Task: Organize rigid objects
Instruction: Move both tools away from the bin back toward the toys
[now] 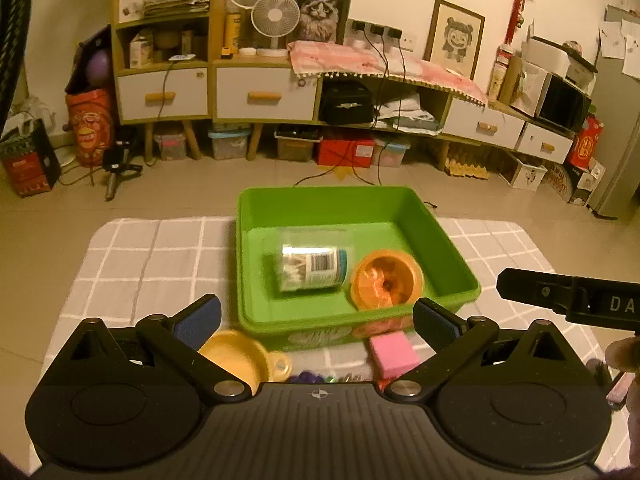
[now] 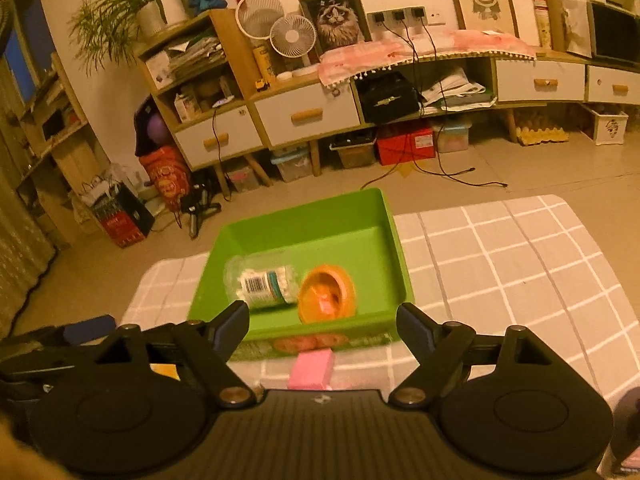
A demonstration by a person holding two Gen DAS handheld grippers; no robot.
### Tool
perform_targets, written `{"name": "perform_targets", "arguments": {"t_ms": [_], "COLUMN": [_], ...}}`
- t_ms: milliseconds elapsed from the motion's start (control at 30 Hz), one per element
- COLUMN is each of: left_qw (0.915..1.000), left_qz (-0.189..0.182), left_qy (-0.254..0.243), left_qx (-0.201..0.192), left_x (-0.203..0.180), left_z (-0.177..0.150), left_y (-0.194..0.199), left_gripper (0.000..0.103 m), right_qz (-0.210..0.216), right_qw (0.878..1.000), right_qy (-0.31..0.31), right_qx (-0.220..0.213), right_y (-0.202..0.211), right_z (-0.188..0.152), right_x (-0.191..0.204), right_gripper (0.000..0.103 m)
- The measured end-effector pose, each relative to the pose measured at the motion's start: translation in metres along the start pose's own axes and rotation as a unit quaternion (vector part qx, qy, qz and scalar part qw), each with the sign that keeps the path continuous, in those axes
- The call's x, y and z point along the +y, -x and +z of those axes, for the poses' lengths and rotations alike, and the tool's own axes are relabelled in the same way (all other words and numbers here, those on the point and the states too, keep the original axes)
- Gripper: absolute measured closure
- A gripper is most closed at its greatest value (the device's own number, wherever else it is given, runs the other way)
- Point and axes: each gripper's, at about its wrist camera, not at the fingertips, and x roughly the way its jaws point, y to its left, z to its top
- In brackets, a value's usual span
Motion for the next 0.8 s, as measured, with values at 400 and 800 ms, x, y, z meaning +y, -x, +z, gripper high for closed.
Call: {"name": "perform_targets", "arguments": {"t_ms": [400,800], "left_qw": [1.0000,0.9995], "left_qz": [-0.004,-0.030], "left_qy": [-0.006,0.013], "left_qx": [-0.001,0.003], "left_x": [0.006,0.029], "left_z": [-0.033,-0.061], "left_y": [0.012,0.015], "left_gripper": [0.002,0.002], "right_qz": [-0.011,-0.003], "right_qw": [1.000,0.999], "right_qy": [0.006,-0.002], "right_qx": [0.018,0.045], "right_y": [0.001,0.000], "right_z": [-0.037,-0.058], "right_x": [-0.011,-0.032], "right_gripper": [0.033,0.031]}}
